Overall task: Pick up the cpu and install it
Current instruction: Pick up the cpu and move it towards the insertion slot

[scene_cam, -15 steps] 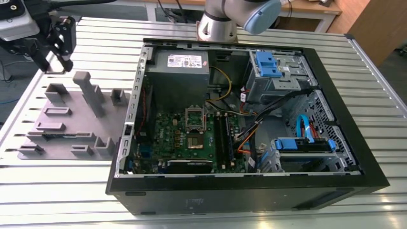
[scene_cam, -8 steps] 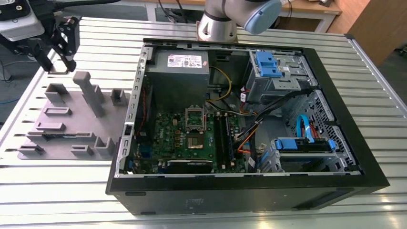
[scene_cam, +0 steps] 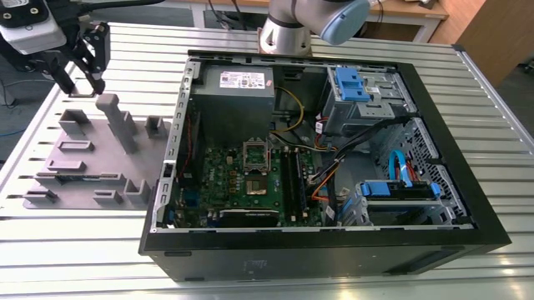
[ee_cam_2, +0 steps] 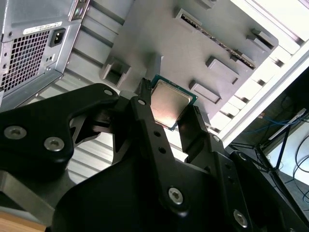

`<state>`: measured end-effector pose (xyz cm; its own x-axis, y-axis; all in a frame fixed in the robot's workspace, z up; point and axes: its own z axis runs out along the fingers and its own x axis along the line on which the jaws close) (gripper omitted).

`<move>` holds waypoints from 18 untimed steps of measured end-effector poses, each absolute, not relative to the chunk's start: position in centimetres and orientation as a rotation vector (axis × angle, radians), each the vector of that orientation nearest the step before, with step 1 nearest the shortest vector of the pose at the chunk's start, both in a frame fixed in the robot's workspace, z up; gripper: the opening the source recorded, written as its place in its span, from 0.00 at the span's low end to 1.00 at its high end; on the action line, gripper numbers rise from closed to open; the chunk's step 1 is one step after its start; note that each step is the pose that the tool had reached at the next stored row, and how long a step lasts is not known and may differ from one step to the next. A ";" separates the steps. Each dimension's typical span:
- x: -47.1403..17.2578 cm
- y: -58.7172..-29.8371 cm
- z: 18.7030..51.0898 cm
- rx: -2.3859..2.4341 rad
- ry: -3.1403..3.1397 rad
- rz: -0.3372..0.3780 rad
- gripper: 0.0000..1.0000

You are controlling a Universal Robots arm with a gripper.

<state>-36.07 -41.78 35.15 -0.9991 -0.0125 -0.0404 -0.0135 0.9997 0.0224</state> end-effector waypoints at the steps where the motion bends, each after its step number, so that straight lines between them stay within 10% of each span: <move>1: -36.0 -41.8 35.1 -0.020 3.101 0.035 0.47; 18: -34.0 -41.8 35.1 -0.020 3.101 0.035 0.47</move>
<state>-34.00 -41.78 35.15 -0.9991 -0.0126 -0.0404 -0.0135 0.9997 0.0223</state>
